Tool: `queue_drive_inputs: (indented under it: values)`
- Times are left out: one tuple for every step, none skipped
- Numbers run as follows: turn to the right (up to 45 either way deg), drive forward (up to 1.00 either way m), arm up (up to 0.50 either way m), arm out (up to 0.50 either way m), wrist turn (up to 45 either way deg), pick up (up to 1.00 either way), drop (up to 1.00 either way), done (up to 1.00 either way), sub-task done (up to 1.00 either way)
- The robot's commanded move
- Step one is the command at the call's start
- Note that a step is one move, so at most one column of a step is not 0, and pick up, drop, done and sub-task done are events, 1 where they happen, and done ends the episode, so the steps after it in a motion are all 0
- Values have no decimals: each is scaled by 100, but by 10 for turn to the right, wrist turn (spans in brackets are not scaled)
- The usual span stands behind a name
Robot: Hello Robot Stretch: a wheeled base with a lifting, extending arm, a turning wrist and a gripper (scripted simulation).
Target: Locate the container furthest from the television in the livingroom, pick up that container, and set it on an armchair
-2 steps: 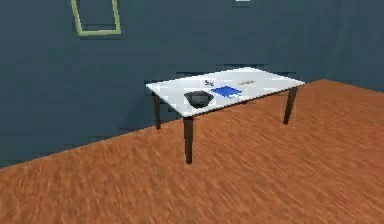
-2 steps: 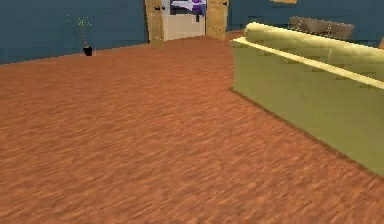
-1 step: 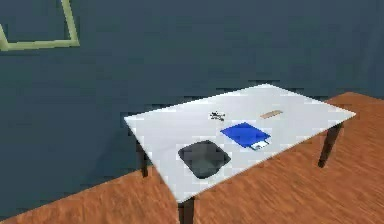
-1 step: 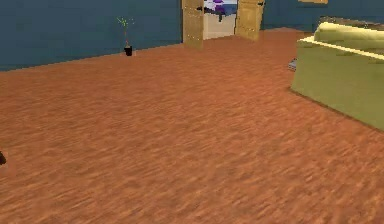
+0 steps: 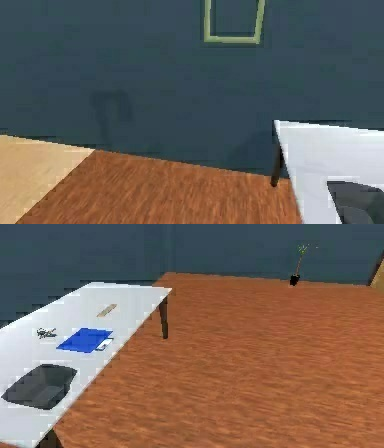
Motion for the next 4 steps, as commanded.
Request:
queue_drive_inputs:
  values:
    - [-360,0,0,0,0,0,0,0,0]
    - [0,0,50,0,0,0,0,0,0]
    - [0,0,32,0,0,0,0,0,0]
    - [0,0,0,50,0,0,0,0,0]
